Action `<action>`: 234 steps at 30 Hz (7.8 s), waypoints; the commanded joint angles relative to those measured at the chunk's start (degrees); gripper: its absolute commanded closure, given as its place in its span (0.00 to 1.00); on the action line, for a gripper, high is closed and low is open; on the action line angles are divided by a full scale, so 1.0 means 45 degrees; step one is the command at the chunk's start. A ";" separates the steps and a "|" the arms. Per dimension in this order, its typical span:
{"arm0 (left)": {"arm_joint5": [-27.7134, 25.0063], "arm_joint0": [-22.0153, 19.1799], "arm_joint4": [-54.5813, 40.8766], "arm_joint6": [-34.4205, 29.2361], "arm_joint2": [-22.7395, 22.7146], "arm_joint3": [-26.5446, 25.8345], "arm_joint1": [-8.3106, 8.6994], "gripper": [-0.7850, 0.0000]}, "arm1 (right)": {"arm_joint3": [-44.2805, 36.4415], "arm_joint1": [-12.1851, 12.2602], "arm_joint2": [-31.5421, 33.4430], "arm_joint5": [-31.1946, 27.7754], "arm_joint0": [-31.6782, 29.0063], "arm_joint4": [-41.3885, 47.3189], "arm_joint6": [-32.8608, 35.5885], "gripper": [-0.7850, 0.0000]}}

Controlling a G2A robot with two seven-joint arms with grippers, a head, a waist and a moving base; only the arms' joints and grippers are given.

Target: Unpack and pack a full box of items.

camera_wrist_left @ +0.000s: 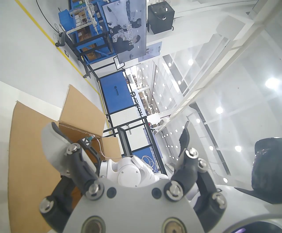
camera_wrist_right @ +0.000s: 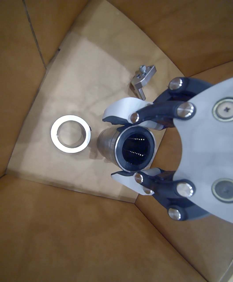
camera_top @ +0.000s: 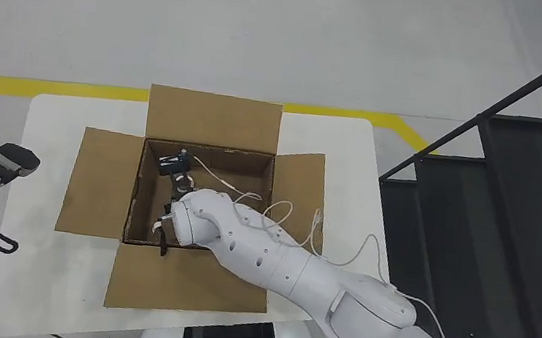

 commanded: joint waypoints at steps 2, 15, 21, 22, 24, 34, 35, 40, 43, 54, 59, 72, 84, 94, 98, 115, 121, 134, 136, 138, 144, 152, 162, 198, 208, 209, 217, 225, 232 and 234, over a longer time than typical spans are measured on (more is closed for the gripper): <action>0.0000 0.0000 0.0000 0.0001 0.0000 0.0001 0.0000 0.00 | -0.0838 0.0188 0.0285 0.0033 -0.0187 -0.0359 0.0326 1.00; 0.0000 0.0000 0.0000 0.0001 0.0000 0.0001 0.0000 0.00 | -0.9274 0.2781 0.5445 -0.2774 -0.5268 -0.2794 0.2018 1.00; 0.0000 0.0000 0.0000 0.0001 0.0000 0.0001 0.0000 0.00 | -1.2890 0.3541 0.8650 -0.5423 -0.8594 -0.1654 0.1876 1.00; 0.0000 0.0000 0.0000 0.0001 0.0000 0.0001 0.0000 0.00 | -1.3260 0.3625 0.9149 -0.5821 -0.9071 -0.1338 0.1787 1.00; 0.0000 0.0000 0.0000 0.0001 0.0000 0.0001 0.0000 0.00 | -1.3776 0.3764 1.0121 -0.6691 -0.9934 -0.0422 0.1520 1.00; 0.0000 0.0000 0.0000 0.0001 0.0000 0.0001 0.0000 0.00 | -1.4308 0.4205 1.4495 -1.0032 -1.2946 0.3750 -0.0137 1.00; 0.0000 0.0000 0.0000 0.0001 0.0000 0.0001 0.0000 0.00 | -1.4241 0.4229 1.4830 -1.0211 -1.3150 0.4051 -0.0353 1.00; 0.0000 0.0000 0.0000 0.0001 0.0000 0.0001 0.0000 0.00 | -1.3756 0.4342 1.6333 -1.1232 -1.4004 0.5598 -0.1145 1.00; 0.0000 0.0000 0.0000 0.0001 0.0000 0.0001 0.0000 0.00 | -1.3507 0.4409 1.7161 -1.1601 -1.4390 0.6352 -0.1415 1.00; 0.0000 0.0000 0.0000 0.0001 0.0000 0.0001 0.0000 0.00 | -1.1766 0.4729 1.7524 -0.8534 -1.2987 0.4283 -0.0652 1.00; 0.0000 0.0000 0.0000 0.0001 0.0000 0.0001 0.0000 0.00 | -1.0585 0.4808 1.6051 -0.6405 -1.1480 0.1387 -0.0570 1.00; 0.0000 0.0000 0.0000 0.0001 0.0000 0.0001 0.0000 0.00 | -0.7624 0.4783 1.3518 -0.2039 -0.8636 -0.2791 0.0080 1.00; 0.0000 0.0000 0.0000 0.0001 0.0000 0.0001 0.0000 0.00 | -0.5786 0.4685 1.2688 -0.1230 -0.7607 -0.2890 0.0375 1.00; 0.0000 0.0000 0.0000 0.0001 0.0000 0.0001 0.0000 0.00 | -0.6249 0.4695 1.2786 -0.1050 -0.7830 -0.2456 0.0501 0.00; 0.0000 0.0000 0.0000 0.0001 0.0000 0.0001 0.0000 0.00 | -0.7273 0.4730 1.3053 -0.0861 -0.8377 -0.2375 0.0304 0.00; 0.0000 0.0000 0.0000 0.0001 0.0000 0.0001 0.0000 0.00 | -1.5046 0.4755 1.2782 -0.2961 -1.2454 -0.2795 -0.3617 0.00; 0.0000 0.0000 0.0000 0.0001 0.0000 0.0001 0.0000 0.00 | -1.5603 0.4975 1.1031 -0.6607 -1.1400 -0.5069 -0.1465 0.00; 0.0000 0.0000 0.0000 0.0001 0.0000 0.0001 0.0000 0.00 | -1.1517 0.4183 0.4750 -0.7246 -0.4986 -0.7481 0.5643 0.00; 0.0000 0.0000 0.0000 0.0001 0.0000 0.0001 0.0000 0.00 | -1.0463 0.3872 0.3829 -0.7112 -0.4084 -0.7060 0.6174 0.00; 0.0000 0.0000 0.0000 0.0001 0.0000 0.0001 0.0000 0.00 | -0.9571 0.3600 0.3322 -0.7044 -0.3186 -0.6776 0.6483 0.00; 0.0000 0.0000 0.0000 0.0001 0.0000 0.0001 0.0000 0.00 | -0.9063 0.3421 0.3118 -0.6701 -0.2798 -0.6462 0.6356 0.00; 0.0000 0.0000 0.0000 0.0001 0.0000 0.0001 0.0000 0.00 | -0.9063 0.3421 0.3118 -0.6701 -0.2798 -0.6462 0.6356 0.00; 0.0000 0.0000 0.0000 0.0001 0.0000 0.0001 0.0000 0.00 | -0.8830 0.3403 0.3011 -0.7012 -0.2712 -0.6551 0.6206 0.00; 0.0000 0.0000 0.0000 0.0001 0.0000 0.0001 0.0000 0.00 | -0.0326 0.0790 0.2284 -0.4181 -0.0482 -0.0465 0.0493 0.00; 0.0000 0.0000 0.0000 0.0001 0.0000 0.0001 0.0000 0.00 | -0.0270 0.0604 0.2274 -0.3227 -0.0744 -0.0884 -0.0068 0.36; 0.0000 0.0000 0.0000 0.0001 0.0000 0.0001 0.0000 0.00 | -0.0215 0.0563 0.2227 -0.3178 -0.0756 -0.0909 -0.0138 0.35; 0.0000 0.0000 0.0000 0.0001 0.0000 0.0001 0.0000 0.00 | 0.0100 0.0276 0.1847 -0.2866 -0.0916 -0.1501 -0.1195 0.00; 0.0000 0.0000 0.0000 0.0001 0.0000 0.0001 0.0000 0.00 | 0.0100 0.0276 0.1847 -0.2866 -0.0916 -0.1501 -0.1195 0.00; 0.0000 0.0000 0.0000 0.0001 0.0000 0.0001 0.0000 0.00 | 0.0089 0.0284 0.1916 -0.2887 -0.1012 -0.1430 -0.1345 0.00; 0.0000 0.0000 0.0000 0.0001 0.0000 0.0001 0.0000 0.00 | 0.0094 0.0293 0.2045 -0.3172 -0.1222 -0.1288 -0.1650 0.00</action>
